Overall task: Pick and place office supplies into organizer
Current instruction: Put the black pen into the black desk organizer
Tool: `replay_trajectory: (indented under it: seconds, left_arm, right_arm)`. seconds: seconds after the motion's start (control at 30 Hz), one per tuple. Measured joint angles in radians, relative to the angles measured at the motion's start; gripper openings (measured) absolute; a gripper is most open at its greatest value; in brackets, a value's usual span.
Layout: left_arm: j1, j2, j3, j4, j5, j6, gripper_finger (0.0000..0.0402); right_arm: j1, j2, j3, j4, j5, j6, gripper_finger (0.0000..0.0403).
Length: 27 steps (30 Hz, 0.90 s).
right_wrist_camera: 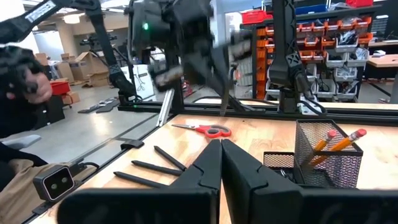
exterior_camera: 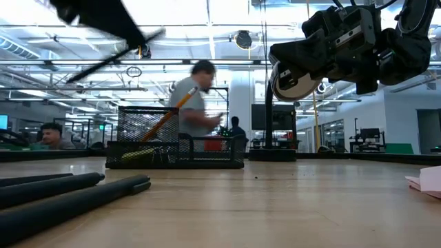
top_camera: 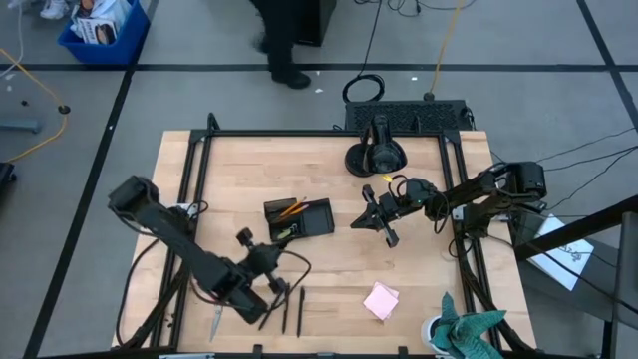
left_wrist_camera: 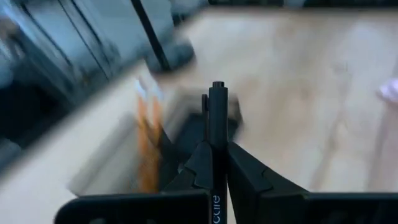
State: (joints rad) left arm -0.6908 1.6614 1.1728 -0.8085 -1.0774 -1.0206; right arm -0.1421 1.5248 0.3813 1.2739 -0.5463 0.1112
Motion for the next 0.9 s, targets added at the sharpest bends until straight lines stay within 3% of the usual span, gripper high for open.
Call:
replay_trajectory:
  seconds: [0.17,0.43,0.57,0.73,0.9]
  left_arm:
    - [0.004,-0.120,0.000,-0.001,-0.144,0.182,0.0031]
    - [0.063,-0.256,-0.039,0.056,-0.108,0.395,0.0012]
    - [0.132,-0.311,-0.130,0.353,0.035,0.671,0.0022]
    - [0.259,-0.352,-0.299,0.880,0.318,1.089,0.0022]
    - [0.396,-0.412,-0.461,1.171,0.487,1.236,0.0019]
  right_arm:
    - [0.000,0.000,0.000,0.000,0.000,-0.003,0.0004]
    - [0.000,0.000,0.000,0.000,0.000,-0.022,0.0004]
    - [0.000,0.000,0.000,0.001,0.024,-0.024,0.0004]
    - [0.000,0.000,0.000,0.009,0.056,-0.027,0.0004]
    - [0.000,0.000,0.000,0.008,0.053,-0.027,0.0004]
